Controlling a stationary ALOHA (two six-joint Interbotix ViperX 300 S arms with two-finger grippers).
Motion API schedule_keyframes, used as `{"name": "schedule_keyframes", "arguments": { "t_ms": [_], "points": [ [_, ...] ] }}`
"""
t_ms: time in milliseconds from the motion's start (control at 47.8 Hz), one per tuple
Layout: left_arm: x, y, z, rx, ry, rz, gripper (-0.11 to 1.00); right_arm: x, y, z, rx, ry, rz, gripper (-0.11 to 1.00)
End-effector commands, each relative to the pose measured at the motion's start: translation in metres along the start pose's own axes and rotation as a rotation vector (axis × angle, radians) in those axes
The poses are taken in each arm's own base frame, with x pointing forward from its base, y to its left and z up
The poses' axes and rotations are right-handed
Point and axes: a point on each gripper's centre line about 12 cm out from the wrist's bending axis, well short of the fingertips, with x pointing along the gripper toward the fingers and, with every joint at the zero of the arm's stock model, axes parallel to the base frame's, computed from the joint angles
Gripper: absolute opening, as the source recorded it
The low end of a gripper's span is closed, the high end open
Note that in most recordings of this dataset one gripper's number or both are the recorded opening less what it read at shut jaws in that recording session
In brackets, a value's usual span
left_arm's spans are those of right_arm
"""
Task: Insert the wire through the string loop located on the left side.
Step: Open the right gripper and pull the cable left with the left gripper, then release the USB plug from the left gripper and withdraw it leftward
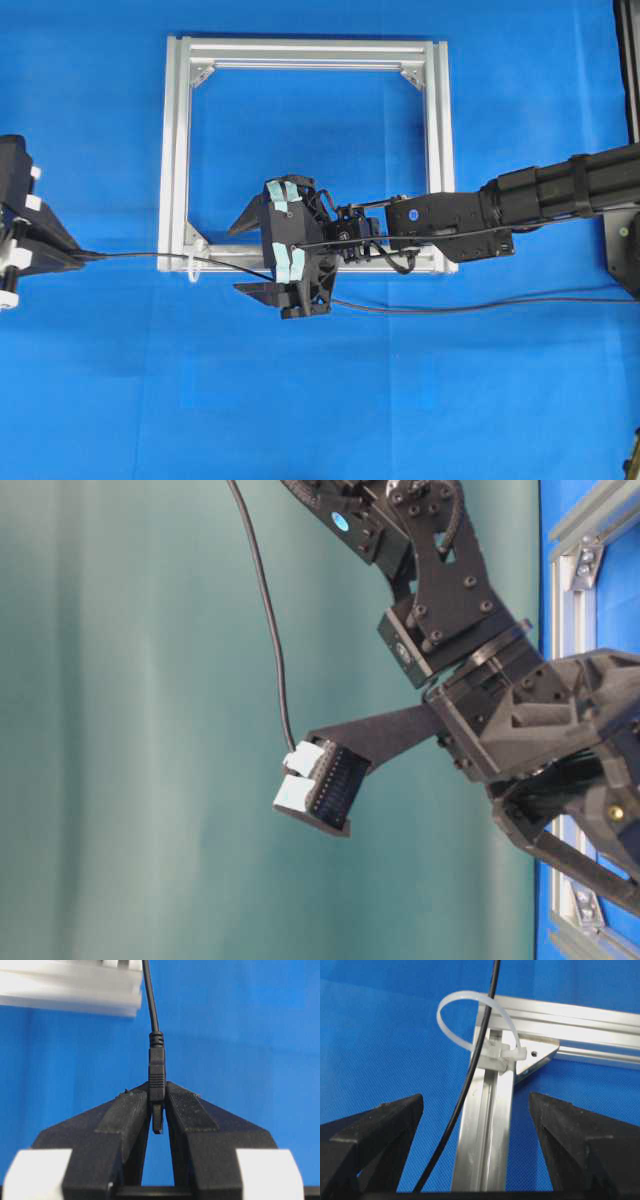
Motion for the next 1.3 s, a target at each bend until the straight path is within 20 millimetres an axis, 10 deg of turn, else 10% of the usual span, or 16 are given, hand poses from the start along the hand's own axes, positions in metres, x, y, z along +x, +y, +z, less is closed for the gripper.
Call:
{"name": "schedule_keyframes", "arguments": {
  "t_ms": [0, 1047, 1277],
  "points": [
    [-0.005, -0.001, 0.0005, -0.025, 0.02, 0.003, 0.07, -0.0089, 0.0029, 0.0197, -0.005, -0.05, 0.007, 0.9],
    [-0.0111, -0.0032, -0.0002, 0.012, -0.016, -0.017, 0.08, -0.0087, 0.0032, 0.0215, -0.008, -0.058, 0.008, 0.9],
    [-0.0104, -0.0021, -0.0015, -0.001, -0.014, -0.014, 0.69, -0.0088, 0.0031, 0.0209, -0.008, -0.056, 0.008, 0.9]
  ]
}}
